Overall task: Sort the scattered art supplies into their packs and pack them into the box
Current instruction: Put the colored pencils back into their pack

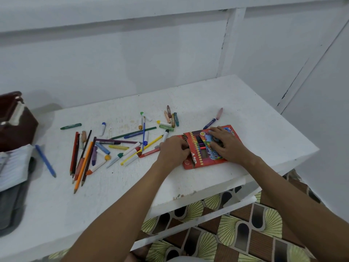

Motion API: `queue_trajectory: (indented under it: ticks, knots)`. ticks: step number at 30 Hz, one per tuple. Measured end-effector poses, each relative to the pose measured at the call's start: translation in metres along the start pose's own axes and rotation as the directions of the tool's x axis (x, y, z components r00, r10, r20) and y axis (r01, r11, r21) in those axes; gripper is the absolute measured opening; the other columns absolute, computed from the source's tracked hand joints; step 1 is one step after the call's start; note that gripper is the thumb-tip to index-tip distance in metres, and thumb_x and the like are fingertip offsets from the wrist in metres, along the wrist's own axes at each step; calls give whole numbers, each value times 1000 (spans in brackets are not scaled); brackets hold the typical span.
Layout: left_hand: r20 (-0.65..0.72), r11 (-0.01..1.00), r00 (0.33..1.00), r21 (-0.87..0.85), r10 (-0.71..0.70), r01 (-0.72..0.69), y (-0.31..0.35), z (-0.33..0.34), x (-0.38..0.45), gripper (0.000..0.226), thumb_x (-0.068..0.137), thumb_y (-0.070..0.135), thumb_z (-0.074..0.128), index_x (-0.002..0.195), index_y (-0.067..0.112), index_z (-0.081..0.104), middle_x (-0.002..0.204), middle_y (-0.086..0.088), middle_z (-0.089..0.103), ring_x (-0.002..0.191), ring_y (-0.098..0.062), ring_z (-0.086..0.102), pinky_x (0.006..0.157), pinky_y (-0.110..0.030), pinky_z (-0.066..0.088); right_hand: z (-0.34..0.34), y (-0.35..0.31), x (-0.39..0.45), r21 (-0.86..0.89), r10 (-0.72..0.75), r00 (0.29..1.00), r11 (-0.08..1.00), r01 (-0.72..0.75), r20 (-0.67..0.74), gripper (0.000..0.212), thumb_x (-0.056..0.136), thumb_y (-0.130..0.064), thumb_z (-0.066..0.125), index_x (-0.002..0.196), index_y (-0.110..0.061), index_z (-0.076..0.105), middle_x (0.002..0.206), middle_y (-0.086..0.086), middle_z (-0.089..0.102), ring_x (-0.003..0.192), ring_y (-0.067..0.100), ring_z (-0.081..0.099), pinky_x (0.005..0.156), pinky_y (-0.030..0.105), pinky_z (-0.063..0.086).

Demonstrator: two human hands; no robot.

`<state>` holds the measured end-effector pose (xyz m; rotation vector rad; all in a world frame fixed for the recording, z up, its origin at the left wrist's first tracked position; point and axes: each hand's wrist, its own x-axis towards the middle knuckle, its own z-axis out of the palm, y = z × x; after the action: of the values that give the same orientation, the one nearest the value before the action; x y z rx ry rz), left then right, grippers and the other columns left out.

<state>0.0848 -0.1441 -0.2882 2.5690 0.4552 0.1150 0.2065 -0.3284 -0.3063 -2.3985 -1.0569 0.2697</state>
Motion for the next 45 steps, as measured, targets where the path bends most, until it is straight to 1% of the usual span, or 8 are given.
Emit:
queue_trajectory:
  ticks: [8,11,14,23,29,33,36,45]
  knots:
    - [-104,985,988,119,-116,128,-25,-20,-30,36,84,54,59,97,22,61,96,2,50,93,-17,53,86,-37,45,7,-7,7,-28,-1,1000,1000,1,-3,51,97,-35,47,144,-16,38,154,3,28,144,21,17,115,39,18]
    - [6,950,982,253,-190,182,-48,-32,-58,37,81,54,59,101,23,53,100,3,50,99,-18,51,90,-38,38,9,-9,9,-54,-11,1000,999,10,-18,52,97,-36,47,144,-16,38,154,3,29,144,21,18,115,37,18]
    - [53,964,971,148,-232,222,-62,-41,-67,18,85,39,57,97,25,58,90,7,57,91,-16,55,93,-39,39,13,-15,12,-55,-23,1000,998,22,-18,51,97,-36,47,144,-17,39,154,2,30,144,20,20,114,35,19]
    - [-156,949,985,294,-73,117,-91,-49,-58,23,95,21,46,101,20,68,89,-1,56,87,-24,57,74,-32,31,25,-33,22,-82,-35,999,996,36,10,58,95,-43,49,146,-19,35,155,1,27,145,18,17,115,35,18]
    - [-295,971,945,144,-141,190,-119,-84,-34,22,95,23,51,105,12,66,101,-10,60,86,-21,57,69,-32,44,28,-38,21,-111,-31,999,993,32,6,59,94,-45,48,146,-20,33,156,0,25,145,18,16,116,36,17]
    - [-61,860,961,432,-271,270,-154,-124,-6,39,96,20,47,136,20,51,132,-12,48,118,-33,47,94,-45,40,30,-39,20,-140,-26,1000,990,28,12,59,95,-46,46,147,-22,31,156,-2,23,145,17,14,115,34,14]
    - [189,901,942,391,-277,186,-163,-135,4,43,92,28,54,134,20,52,129,-8,56,118,-31,52,96,-43,41,30,-39,19,-140,-26,1000,990,26,6,58,95,-47,45,147,-23,31,156,-2,24,145,17,15,115,34,14]
    - [212,928,960,360,-181,96,-150,-122,19,43,89,27,62,130,15,55,125,-8,57,107,-25,55,93,-38,47,30,-39,19,-130,-25,1000,991,23,-14,58,95,-46,47,146,-23,33,155,-2,26,145,17,17,115,35,16]
